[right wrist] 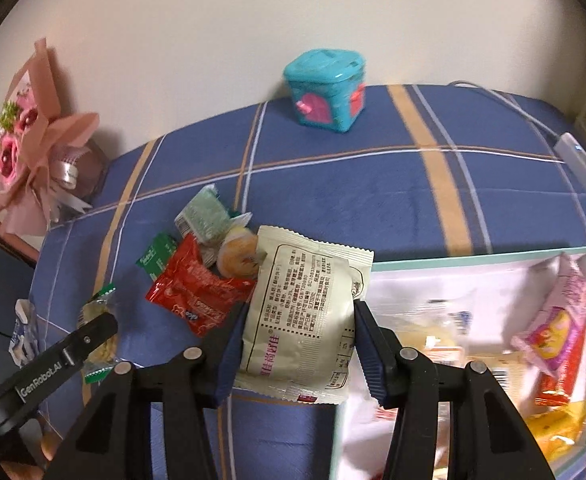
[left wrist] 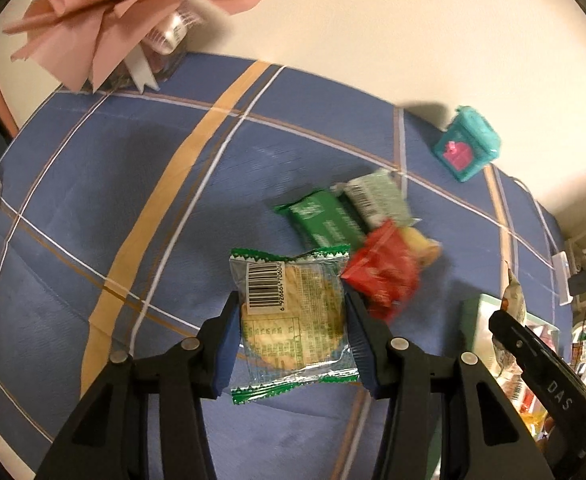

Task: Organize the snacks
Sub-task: 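Carry the white sachet into the tray with the right gripper while the left carries the cookie pack there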

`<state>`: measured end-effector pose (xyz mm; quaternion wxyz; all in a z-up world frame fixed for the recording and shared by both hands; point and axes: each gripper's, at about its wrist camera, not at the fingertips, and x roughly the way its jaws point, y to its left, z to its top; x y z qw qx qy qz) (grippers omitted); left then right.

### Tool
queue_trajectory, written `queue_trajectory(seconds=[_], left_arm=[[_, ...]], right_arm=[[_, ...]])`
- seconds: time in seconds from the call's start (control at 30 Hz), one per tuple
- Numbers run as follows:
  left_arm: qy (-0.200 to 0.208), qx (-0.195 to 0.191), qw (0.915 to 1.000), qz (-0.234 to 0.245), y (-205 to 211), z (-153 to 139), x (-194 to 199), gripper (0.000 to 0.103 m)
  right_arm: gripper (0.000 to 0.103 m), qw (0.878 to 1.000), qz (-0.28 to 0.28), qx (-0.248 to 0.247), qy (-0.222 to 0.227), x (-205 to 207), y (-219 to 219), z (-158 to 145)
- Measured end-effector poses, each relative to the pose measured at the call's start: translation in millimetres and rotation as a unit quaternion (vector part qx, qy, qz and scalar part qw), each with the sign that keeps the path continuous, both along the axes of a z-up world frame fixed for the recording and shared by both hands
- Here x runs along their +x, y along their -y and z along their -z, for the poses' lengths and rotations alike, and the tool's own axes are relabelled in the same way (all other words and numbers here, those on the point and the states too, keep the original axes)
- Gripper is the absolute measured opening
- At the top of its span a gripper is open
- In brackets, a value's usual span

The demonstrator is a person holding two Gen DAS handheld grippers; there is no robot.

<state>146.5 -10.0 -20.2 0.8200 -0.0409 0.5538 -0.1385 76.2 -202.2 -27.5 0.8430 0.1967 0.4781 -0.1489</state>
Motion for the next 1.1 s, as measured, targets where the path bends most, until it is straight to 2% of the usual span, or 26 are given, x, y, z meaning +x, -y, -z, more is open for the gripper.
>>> queue_trajectory(seconds=[0.37,0.63,0.83,1.1], left_arm=[[0.024,-0.016,0.9981,0.054,49,-30,-32,0.051],[0.028,-0.019,0.9927,0.116,100,-39,-62,0.051],[0.027,0.005,0.9853,0.169,136,-32,-93,0.051],[-0.017,0.029,0.9726,0.23,170,1,-124,0.051]], right_arm=[[0.055,0.998,0.063,-0.005,0.02,-43,57,-34],[0.055,0.994,0.106,-0.013,0.03,-79,93,-53],[0.055,0.993,0.115,-0.009,0.024,-99,101,-55],[0.055,0.994,0.111,-0.001,-0.009,-118,97,-35]])
